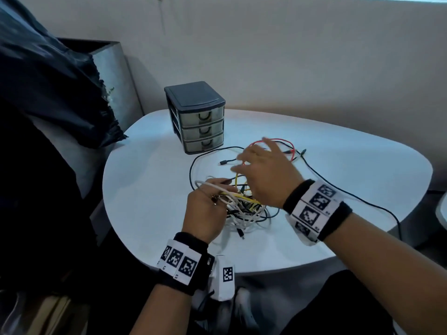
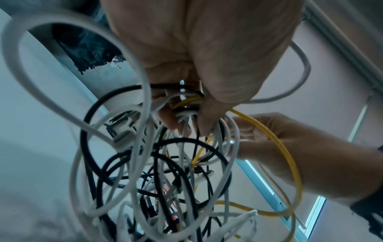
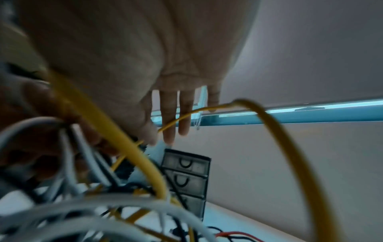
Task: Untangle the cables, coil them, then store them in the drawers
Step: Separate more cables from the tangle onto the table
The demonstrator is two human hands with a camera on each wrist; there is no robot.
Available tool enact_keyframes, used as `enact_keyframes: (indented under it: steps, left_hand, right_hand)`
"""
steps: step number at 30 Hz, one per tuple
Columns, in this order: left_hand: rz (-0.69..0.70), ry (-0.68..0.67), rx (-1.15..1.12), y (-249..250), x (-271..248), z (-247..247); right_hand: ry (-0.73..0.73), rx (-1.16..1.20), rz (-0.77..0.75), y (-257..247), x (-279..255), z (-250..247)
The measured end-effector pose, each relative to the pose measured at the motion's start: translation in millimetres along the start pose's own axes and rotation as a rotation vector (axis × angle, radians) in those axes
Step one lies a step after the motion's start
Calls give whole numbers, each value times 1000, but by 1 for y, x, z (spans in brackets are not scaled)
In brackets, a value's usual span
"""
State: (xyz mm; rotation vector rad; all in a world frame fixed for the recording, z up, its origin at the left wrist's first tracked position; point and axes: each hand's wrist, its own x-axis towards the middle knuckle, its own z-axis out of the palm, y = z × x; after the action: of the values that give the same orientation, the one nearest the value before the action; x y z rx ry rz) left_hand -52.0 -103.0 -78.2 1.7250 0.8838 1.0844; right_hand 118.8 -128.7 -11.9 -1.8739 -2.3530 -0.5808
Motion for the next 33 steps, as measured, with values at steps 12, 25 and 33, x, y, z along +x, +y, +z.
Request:
enact_keyframes:
  steps: [12,25,33]
  left_hand:
    - [-66,55,66,-9,2,-7]
    - [-618,245,-413,-22,8,-26]
    - [-682,173,-456,-25,1,-32]
  right_hand:
    - [677,85,124,-1,18,-32]
    - [178,835,1054,76,-19,23]
    - [-146,919,829,12,-35,72]
